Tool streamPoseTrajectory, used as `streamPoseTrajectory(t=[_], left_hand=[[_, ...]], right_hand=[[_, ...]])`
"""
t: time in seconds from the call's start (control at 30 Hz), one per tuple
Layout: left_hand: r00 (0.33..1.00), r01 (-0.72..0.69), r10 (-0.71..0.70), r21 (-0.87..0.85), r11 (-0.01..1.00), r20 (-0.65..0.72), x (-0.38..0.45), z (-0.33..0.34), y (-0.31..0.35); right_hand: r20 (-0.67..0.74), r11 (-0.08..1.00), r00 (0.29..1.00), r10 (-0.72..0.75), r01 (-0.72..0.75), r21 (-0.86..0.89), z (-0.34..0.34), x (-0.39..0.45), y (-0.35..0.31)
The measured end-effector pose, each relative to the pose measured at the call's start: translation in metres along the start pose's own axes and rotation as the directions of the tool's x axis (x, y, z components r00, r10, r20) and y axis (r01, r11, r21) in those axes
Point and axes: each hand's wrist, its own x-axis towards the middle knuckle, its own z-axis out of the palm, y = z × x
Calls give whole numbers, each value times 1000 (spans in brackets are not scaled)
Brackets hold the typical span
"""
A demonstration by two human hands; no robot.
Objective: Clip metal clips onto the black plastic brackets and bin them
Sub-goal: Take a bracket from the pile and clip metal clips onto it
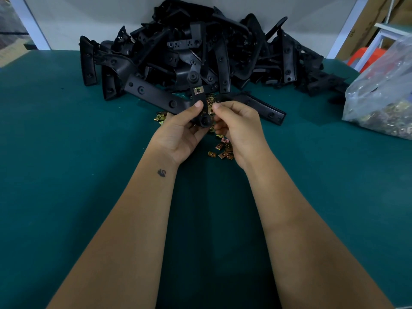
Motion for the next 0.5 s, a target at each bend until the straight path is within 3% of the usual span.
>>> streamPoseTrajectory(t=[0.5], left_hand=[[998, -70, 70, 11, 997, 6, 4, -5, -2]], right_hand=[[-1, 996, 999, -37, 36, -80, 3, -1, 5]])
